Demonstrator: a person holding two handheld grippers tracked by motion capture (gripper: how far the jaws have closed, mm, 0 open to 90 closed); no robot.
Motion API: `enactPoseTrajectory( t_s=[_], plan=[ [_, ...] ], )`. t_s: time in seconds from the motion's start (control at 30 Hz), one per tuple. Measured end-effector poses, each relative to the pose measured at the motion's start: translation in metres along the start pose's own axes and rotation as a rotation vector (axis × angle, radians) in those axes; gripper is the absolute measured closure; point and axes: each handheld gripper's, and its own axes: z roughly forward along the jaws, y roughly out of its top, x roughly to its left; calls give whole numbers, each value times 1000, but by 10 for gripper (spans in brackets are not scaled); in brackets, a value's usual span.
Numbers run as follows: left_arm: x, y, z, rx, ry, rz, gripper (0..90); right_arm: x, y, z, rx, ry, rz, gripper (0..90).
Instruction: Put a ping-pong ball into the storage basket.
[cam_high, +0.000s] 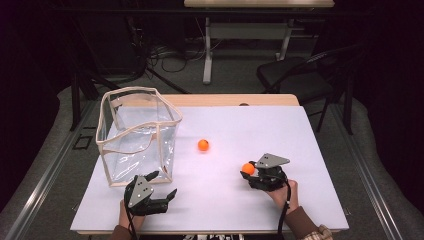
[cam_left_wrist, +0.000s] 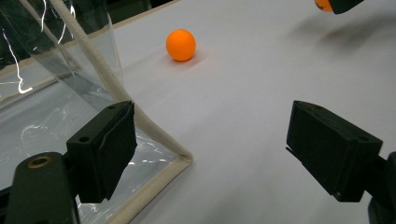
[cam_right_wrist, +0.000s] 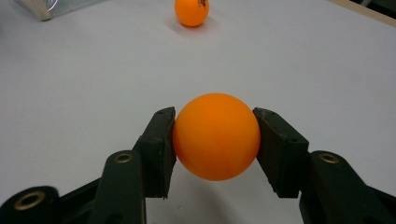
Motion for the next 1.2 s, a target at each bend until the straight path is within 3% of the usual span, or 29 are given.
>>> enactPoseTrajectory(
  t_s=[0.53,1.2],
  plan=[
    [0,0,0,-1,5,5,159,1,3,1,-17,8,-3,502],
    [-1,0,-1,-7,3,4,159,5,20,11,-49,37,-19,502]
  ],
)
